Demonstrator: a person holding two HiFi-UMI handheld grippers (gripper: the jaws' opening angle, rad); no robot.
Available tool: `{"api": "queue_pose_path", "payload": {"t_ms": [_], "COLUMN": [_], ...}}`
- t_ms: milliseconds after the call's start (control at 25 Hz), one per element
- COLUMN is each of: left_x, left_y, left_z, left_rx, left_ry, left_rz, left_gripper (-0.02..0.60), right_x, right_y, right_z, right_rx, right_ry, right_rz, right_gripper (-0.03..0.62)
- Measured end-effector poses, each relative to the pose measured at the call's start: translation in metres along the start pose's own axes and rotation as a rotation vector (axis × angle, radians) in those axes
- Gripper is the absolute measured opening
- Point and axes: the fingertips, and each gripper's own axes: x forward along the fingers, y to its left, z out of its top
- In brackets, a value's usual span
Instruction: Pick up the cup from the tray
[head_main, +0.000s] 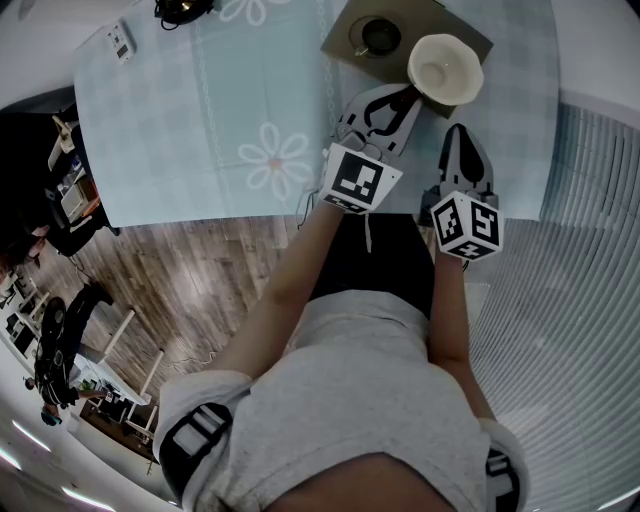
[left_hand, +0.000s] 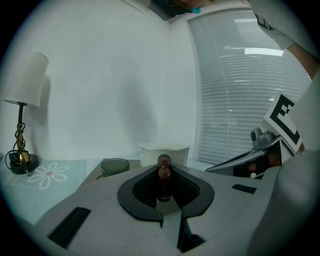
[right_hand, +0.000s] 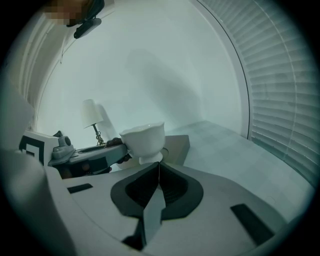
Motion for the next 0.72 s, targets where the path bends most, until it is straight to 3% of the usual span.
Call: {"api": "queue_pose_path", "payload": {"t_ms": [240,520,720], "left_x": [-0.008,-0.041,-0.080], "left_y": [0.001,0.011,0.050], "left_z": [0.017,0.072,0.100], "left_rx": [-0.030,0.034,-0.123], "left_ry": [-0.040,-0.132,-0.218], "left_rz": [-0.017,-0.007,0.136], "left_gripper": [0.038,0.038,0.038], "right_x": [-0.003,-0.006,0.001], "right_y": [-0.006,-0.007,0.011], "right_z": [0.000,0.013,0.028], "right_rx": [0.002,0.003,-0.013], "right_ry": [-0.002,-0.032,-0.057], "right_rz": [-0.005,-0.002,0.045], "right_gripper": [0.008,0.008,0.008]}}
